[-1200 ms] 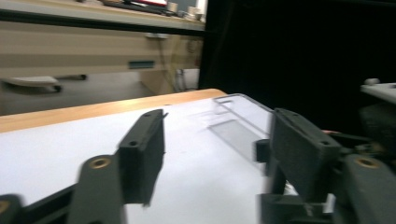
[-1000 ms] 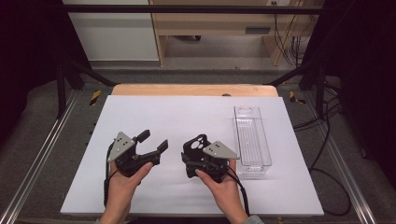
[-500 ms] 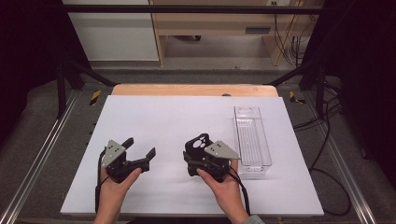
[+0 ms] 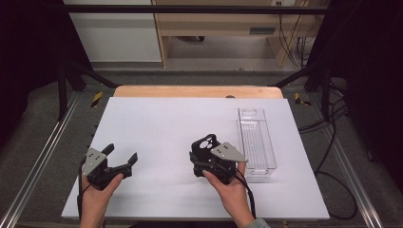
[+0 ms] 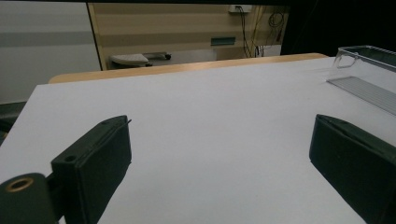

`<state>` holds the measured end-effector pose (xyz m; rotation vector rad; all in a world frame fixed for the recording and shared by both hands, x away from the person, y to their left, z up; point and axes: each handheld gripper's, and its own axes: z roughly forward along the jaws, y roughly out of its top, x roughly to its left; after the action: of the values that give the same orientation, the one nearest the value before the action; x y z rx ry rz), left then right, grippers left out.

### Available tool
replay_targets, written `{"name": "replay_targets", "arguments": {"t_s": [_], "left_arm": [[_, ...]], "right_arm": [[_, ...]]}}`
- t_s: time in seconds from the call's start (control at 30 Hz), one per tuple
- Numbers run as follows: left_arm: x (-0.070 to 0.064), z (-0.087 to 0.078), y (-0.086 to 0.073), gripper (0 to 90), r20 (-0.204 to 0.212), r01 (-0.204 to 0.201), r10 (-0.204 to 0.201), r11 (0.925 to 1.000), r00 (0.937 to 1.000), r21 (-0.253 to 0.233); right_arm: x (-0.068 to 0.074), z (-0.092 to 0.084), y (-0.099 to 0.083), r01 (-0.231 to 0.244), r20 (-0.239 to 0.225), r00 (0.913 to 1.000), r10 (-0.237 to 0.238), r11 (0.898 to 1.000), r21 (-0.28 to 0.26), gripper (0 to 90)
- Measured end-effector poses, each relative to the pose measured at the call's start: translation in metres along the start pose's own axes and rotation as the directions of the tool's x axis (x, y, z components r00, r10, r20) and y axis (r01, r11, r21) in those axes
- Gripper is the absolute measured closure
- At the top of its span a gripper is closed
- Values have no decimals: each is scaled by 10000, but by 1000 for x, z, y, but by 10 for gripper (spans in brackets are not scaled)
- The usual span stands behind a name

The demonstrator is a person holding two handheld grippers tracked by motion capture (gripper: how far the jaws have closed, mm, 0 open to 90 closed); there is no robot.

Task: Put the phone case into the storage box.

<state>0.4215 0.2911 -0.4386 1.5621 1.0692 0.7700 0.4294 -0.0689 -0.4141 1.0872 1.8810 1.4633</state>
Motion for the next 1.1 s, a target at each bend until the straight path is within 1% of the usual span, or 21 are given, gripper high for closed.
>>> {"name": "replay_targets", "arguments": {"t_s": [0.07, 0.17, 0.23, 0.3, 0.37, 0.53, 0.6, 0.73, 0.8, 0.87, 0.97, 1.1], "left_arm": [[6, -1, -3, 58, -64, 194, -195, 9998, 9998, -30], [11, -3, -6, 58, -123, 166, -166, 9999, 9998, -47], [13, -4, -8, 58, -74, 188, -189, 9998, 9998, -54], [16, -4, -9, 57, -100, 158, -158, 9999, 9998, -60], [17, -4, -10, 57, -93, 301, -302, 9995, 9995, -109], [18, -3, -13, 58, -139, 69, -68, 10000, 9999, 44], [19, -3, -13, 58, -79, 175, -175, 9998, 9998, 27], [17, -1, -14, 58, 6, 51, -51, 9999, 10000, 99], [16, 0, -14, 58, 32, -4, 4, 9999, 10000, 142], [16, 0, -14, 58, 68, -36, 35, 9999, 10000, 148], [14, 1, -15, 58, 95, -17, 15, 9998, 10000, 200], [12, 3, -15, 58, 173, -184, 180, 9995, 9997, 245]], "right_arm": [[0, 0, 0, 43, 71, 10000, -43, 10000, -14, 136], [-1, 0, -1, 27, 122, 9999, -27, 10000, 2, 137], [-2, -1, 0, 151, 259, 9995, -152, 9999, 7, 137], [-3, -1, 1, 154, 375, 9992, -153, 9999, -24, 137], [-5, -3, 6, 70, 452, 9990, -64, 9999, -128, 137], [-13, -4, 26, 20, 728, 9973, 12, 9990, -446, 137], [-17, -3, 35, 71, 841, 9965, -26, 9986, -529, 137], [-32, -3, 60, 263, 1144, 9933, -185, 9974, -670, 137], [-40, -3, 69, 214, 1265, 9919, -124, 9973, -703, 137], [-49, -1, 77, 285, 1460, 9891, -183, 9972, -686, 137], [-64, 1, 85, 77, 1699, 9854, 57, 9969, -779, 137], [-82, 5, 93, -79, 1969, 9801, 233, 9969, -785, 137]]}}
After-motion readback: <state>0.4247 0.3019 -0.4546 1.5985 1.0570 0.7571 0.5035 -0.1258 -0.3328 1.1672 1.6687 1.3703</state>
